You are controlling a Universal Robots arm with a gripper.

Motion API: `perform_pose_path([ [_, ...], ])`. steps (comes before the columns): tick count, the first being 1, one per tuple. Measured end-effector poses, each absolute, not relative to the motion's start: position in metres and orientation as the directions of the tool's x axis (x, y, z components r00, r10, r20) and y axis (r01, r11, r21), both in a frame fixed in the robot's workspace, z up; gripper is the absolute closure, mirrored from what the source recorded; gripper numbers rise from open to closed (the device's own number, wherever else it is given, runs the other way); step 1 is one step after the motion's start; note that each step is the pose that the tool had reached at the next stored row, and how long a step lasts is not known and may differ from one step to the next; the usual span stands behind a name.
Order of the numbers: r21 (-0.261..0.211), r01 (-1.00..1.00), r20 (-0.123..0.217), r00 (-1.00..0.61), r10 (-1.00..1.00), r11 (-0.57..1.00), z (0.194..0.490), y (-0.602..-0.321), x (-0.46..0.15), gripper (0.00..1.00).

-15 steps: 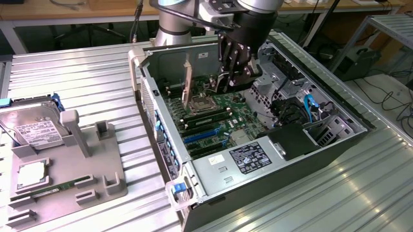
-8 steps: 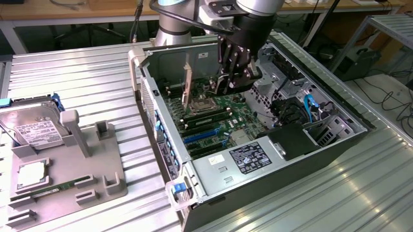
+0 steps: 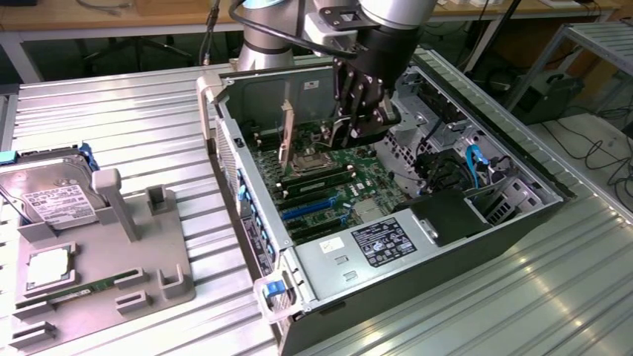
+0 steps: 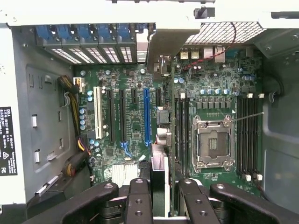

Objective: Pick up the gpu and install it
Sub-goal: 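Insert the gpu into the slot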

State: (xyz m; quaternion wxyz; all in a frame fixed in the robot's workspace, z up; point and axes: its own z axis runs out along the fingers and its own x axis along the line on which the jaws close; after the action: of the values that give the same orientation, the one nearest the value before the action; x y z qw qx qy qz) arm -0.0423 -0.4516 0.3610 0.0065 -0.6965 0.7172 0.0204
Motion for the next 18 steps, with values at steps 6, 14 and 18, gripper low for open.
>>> perform_pose_path([
  [6,0.020,-0.999,-0.039,-0.029,-0.999,0.028,0.357,-0.452,-0.042,0.72],
  [14,0.020,-0.999,-0.048,-0.028,-0.998,0.027,0.351,-0.453,-0.042,0.72],
  [18,0.020,-0.999,-0.051,-0.028,-0.998,0.027,0.350,-0.453,-0.043,0.72],
])
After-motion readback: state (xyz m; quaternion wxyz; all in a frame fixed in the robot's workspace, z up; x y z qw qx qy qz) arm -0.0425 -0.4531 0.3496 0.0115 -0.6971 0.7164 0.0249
